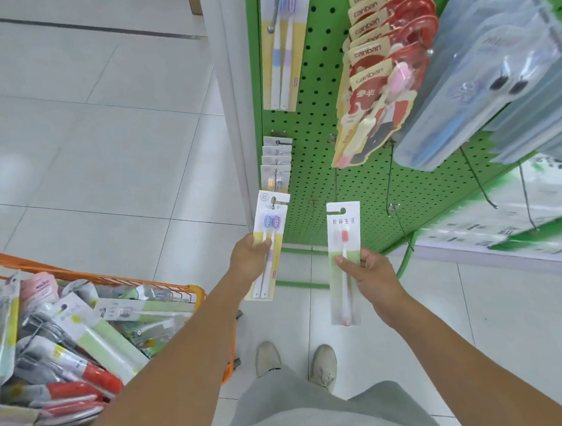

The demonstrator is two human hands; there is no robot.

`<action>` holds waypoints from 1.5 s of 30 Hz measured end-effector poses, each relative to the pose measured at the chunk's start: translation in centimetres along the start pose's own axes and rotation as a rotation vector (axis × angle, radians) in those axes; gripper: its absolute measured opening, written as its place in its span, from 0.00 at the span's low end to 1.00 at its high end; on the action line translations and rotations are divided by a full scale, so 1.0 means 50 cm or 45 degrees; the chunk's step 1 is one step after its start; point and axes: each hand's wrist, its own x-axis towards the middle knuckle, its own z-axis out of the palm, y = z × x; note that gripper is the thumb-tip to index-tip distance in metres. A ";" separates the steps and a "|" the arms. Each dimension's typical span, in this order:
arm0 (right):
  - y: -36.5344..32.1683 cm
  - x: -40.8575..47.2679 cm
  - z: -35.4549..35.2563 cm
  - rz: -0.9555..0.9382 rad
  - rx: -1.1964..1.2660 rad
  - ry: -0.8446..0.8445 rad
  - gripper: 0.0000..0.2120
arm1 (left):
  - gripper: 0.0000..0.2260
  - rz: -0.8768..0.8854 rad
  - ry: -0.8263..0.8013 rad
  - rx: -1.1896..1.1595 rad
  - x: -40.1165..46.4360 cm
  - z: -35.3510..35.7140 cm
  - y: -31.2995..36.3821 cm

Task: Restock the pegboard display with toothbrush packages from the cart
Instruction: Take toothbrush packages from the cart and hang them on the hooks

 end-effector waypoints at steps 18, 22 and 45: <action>0.008 0.078 0.015 0.132 -0.230 0.047 0.18 | 0.13 -0.008 -0.108 0.181 0.135 0.040 0.044; -0.001 0.100 0.023 0.126 -0.278 0.030 0.20 | 0.17 0.010 -0.045 0.242 0.147 0.042 0.054; -0.072 0.270 0.053 0.149 0.009 0.081 0.07 | 0.12 -0.057 -0.163 -0.034 0.072 0.026 0.026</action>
